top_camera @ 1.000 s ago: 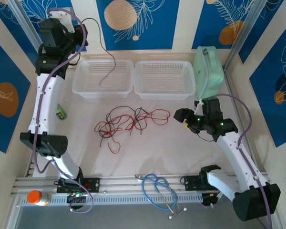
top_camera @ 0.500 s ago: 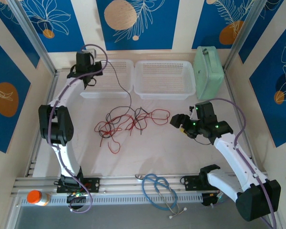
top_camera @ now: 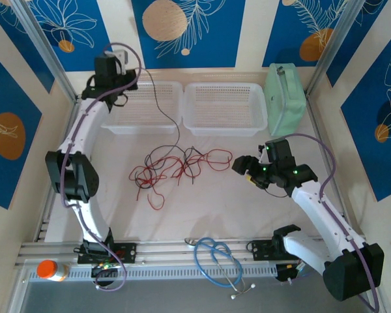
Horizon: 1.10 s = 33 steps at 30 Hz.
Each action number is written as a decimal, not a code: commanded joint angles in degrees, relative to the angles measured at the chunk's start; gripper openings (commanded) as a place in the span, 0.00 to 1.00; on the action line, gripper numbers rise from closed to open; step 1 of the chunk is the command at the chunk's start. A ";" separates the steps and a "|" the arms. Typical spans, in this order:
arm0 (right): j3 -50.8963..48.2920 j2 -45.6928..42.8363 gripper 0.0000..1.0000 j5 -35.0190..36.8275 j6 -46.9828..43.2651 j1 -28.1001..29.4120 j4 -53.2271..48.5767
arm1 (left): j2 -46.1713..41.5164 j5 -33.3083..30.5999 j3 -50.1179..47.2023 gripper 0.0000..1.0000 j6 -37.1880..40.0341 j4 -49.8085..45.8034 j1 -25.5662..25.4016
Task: Untangle the cables
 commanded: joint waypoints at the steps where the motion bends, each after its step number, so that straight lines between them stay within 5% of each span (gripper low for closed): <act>1: 1.95 0.20 0.76 0.51 -0.04 0.24 -0.92 | -7.41 9.77 9.19 0.00 -0.69 -6.42 -0.44; 8: 2.40 1.04 0.76 0.18 -0.17 0.33 -0.56 | -11.83 17.27 14.87 0.00 -3.55 -6.80 -0.51; 19: 2.69 2.42 0.76 -0.28 0.21 1.55 0.32 | -2.20 1.02 15.78 0.00 4.05 -2.64 0.43; 33: 4.75 3.57 0.76 1.13 -0.29 1.69 -1.11 | 3.20 2.10 26.21 0.00 1.50 -2.80 1.07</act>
